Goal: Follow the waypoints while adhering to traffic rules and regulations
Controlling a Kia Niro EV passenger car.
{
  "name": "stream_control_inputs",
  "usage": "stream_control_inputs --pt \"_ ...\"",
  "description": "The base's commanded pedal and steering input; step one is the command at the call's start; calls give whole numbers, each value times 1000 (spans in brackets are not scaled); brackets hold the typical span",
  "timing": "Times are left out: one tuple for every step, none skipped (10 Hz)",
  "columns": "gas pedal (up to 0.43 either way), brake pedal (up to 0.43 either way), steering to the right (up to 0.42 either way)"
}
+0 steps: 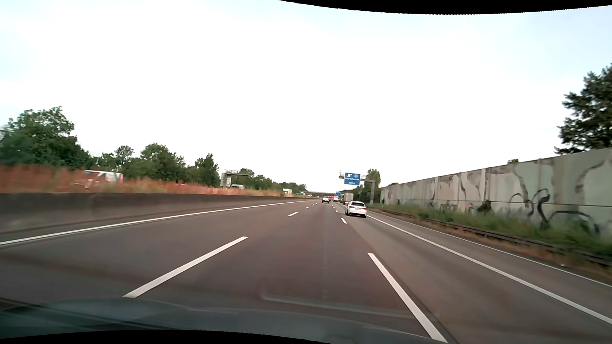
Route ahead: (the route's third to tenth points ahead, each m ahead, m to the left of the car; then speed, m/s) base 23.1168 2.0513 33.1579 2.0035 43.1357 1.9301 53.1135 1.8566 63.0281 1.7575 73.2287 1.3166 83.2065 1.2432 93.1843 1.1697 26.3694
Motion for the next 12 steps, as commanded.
stream_control_inputs --pt "189 0 -3" --pt "189 0 -3" --pt "189 0 -3" --pt "189 0 -3" --pt "189 0 -3" --pt "189 0 -3" --pt "189 0 -3" --pt "189 0 -3" --pt "189 0 -3" --pt "189 0 -3" --pt "189 0 -3" --pt "189 0 -3"
